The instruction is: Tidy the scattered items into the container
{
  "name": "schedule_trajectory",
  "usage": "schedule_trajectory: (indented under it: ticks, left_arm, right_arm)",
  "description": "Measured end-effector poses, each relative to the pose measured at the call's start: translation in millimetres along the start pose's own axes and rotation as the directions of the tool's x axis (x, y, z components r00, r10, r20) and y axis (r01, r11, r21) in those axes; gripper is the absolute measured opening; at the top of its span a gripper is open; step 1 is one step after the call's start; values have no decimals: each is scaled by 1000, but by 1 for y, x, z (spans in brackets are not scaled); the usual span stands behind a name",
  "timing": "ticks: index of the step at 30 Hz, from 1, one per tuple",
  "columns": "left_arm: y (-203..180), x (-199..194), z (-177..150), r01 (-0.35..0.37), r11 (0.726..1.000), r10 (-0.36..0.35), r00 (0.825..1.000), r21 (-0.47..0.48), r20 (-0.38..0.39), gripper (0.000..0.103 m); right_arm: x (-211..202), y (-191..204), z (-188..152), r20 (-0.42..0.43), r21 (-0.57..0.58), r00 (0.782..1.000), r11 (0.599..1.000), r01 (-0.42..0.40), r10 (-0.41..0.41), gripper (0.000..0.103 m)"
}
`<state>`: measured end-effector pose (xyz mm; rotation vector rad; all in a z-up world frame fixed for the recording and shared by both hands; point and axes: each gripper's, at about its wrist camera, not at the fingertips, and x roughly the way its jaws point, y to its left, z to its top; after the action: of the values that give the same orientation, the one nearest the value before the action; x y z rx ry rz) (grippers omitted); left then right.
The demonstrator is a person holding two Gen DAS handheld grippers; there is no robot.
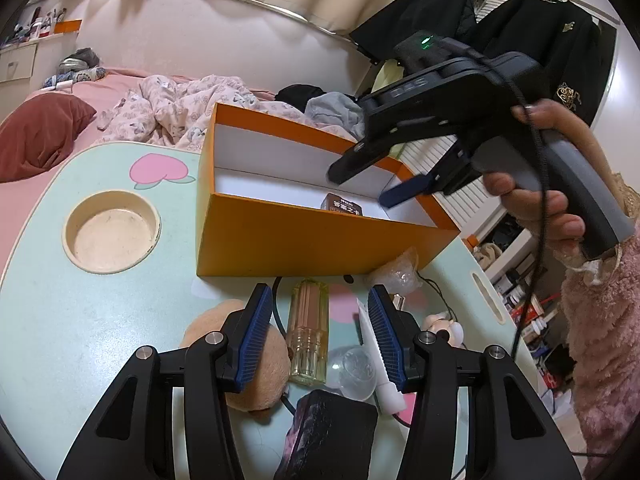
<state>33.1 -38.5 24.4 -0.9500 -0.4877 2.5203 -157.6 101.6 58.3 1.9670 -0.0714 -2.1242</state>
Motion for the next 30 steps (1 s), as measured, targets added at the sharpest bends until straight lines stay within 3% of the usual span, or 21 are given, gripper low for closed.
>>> schedule_trajectory:
  ticks: [5,6,7,12,16,21,25,30]
  left_arm:
    - [0,-1,-1,2,1000,-2,1000,-1,0,51]
    - [0,-1,-1,2,1000,-2,1000,-1,0,51]
    - [0,-1,0,1,1000,-1,1000,0,-1,51]
    - [1,-1,-1,5,1000,-5,1000,-4,1,51]
    - [5,2,1,9,1000,-9,1000,-12,1,51]
    - [8,3,2,11,1000,-11,1000,-20,3,51]
    - [10,2,3,12,999,-12,1000,-30,7,51]
    - [12,-1,2,13,999,-13,1000,-41,9,51]
  right_arm:
    - [26,-3,6,-33,33,999,999,24,-23,67]
    - [33,-5,6,-46,37,999,999,31,-29,59]
    - [31,-5,5,-25,26,999,999,40,-40,41]
    - [23,-4,0,23,-17,1000,1000,-12,13,41]
    - [-10,-5,-10,108,-46,989,995,-93,97,41]
    - [-78,10,-65,284,-182,943,975,-126,175,41]
    - [-85,4,-120,279,-266,925,946,-183,257,41]
    - [-52,-6,-170,228,-320,928,923,-214,294,41]
